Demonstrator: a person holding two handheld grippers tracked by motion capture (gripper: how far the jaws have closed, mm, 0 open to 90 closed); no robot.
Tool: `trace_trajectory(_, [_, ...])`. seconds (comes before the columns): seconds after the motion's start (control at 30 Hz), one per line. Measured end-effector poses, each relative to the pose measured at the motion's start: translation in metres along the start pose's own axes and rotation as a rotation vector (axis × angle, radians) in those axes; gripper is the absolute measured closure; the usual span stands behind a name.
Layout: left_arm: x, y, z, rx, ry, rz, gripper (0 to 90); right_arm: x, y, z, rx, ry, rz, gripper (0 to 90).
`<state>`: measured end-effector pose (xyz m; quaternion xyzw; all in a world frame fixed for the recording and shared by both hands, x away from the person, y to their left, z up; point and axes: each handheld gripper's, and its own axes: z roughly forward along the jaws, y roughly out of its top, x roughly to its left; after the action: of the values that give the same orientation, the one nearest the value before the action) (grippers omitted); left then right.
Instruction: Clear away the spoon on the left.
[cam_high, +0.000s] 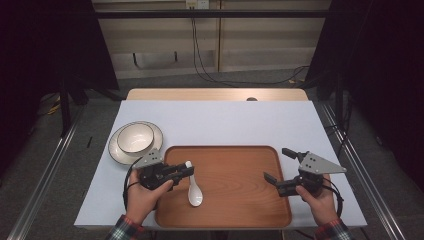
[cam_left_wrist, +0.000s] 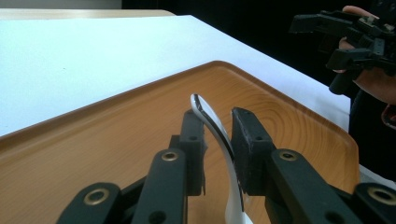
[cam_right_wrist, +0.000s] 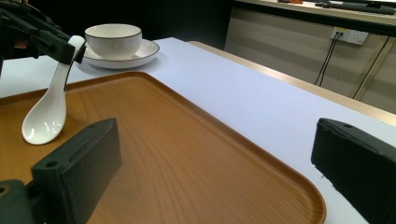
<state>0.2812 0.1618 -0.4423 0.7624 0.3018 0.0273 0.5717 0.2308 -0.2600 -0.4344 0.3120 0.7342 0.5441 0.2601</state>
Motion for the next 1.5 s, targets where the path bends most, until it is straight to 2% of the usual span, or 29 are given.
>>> trace_trajectory(0.43, [0.010, -0.002, 0.003, -0.001, 0.023, -0.004, 71.6, -0.001, 0.000, 0.001, 0.011, 0.013, -0.004, 1.1])
trace_trajectory(0.7, [0.017, -0.005, 0.006, 0.002, 0.050, 0.008, 67.2, 0.000, 0.000, 0.001, 0.003, 0.004, -0.001, 1.1])
trace_trajectory(0.73, [0.018, -0.006, 0.007, 0.001, 0.055, 0.007, 66.6, 0.000, 0.000, 0.001, 0.009, 0.023, -0.004, 1.1])
trace_trajectory(0.93, [0.022, -0.007, 0.009, -0.006, 0.067, 0.012, 62.3, 0.000, 0.000, 0.001, 0.006, 0.011, -0.005, 1.0])
trace_trajectory(1.0, [0.023, -0.008, 0.009, 0.001, 0.084, 0.017, 61.8, 0.000, 0.000, 0.001, 0.006, 0.012, -0.004, 1.0])
trace_trajectory(1.2, [0.026, -0.009, 0.010, 0.005, 0.096, 0.019, 60.5, 0.000, 0.000, 0.001, 0.008, 0.012, -0.005, 1.0])
trace_trajectory(1.3, [0.027, -0.009, 0.011, 0.000, 0.079, 0.023, 59.5, 0.000, 0.000, 0.001, 0.008, 0.013, -0.006, 1.1])
trace_trajectory(1.4, [0.028, -0.010, 0.012, 0.002, 0.083, 0.021, 58.4, 0.000, 0.000, 0.001, 0.010, 0.019, -0.007, 1.1])
trace_trajectory(1.47, [0.028, -0.010, 0.012, 0.008, 0.104, 0.022, 57.8, 0.000, 0.000, 0.002, 0.011, 0.020, -0.008, 1.1])
trace_trajectory(1.5, [0.029, -0.010, 0.013, 0.003, 0.093, 0.019, 57.1, 0.001, 0.000, 0.002, 0.010, 0.019, -0.010, 1.1])
